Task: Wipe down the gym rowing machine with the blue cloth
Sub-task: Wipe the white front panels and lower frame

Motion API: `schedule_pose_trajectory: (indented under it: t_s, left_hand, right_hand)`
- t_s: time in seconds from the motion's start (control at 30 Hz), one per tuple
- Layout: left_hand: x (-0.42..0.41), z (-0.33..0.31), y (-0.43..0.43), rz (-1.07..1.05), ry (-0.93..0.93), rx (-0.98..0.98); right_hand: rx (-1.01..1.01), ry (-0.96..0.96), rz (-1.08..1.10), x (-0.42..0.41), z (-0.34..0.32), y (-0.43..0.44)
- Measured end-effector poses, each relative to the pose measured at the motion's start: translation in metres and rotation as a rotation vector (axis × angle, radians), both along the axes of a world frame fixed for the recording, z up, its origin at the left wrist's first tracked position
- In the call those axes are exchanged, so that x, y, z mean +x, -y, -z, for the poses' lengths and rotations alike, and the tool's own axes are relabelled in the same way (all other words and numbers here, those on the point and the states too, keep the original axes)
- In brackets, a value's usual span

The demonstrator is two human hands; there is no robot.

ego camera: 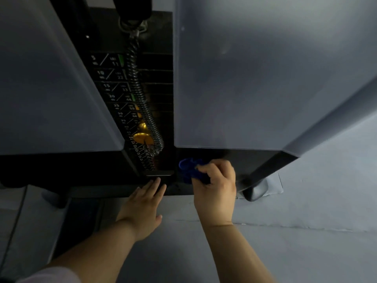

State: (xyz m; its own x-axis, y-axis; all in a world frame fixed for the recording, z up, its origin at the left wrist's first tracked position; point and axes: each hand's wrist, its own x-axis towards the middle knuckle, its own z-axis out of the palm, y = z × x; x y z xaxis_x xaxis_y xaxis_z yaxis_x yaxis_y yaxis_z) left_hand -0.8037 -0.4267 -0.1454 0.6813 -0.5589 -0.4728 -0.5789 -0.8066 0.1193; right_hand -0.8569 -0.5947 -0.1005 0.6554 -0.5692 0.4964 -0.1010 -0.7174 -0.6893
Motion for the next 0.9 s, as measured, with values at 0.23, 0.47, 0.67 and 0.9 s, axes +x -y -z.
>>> schedule_pose_trajectory:
  t_s: [0.23,0.47,0.67,0.9]
  left_hand:
    - [0.005,0.006,-0.001,-0.023,-0.067,0.015]
    - [0.01,0.003,-0.002,0.013,-0.112,0.005]
    - [0.019,-0.011,0.0,0.09,-0.149,0.071]
    - [0.05,-0.039,-0.009,0.237,-0.162,0.192]
  right_hand:
    - [0.131,-0.321,0.002,0.005,0.067,-0.019]
    - [0.14,0.014,0.045,0.004,0.0,-0.024]
    - [0.085,0.134,0.019,0.018,-0.032,-0.039]
    - [-0.004,-0.294,-0.019,0.022,0.049,-0.056]
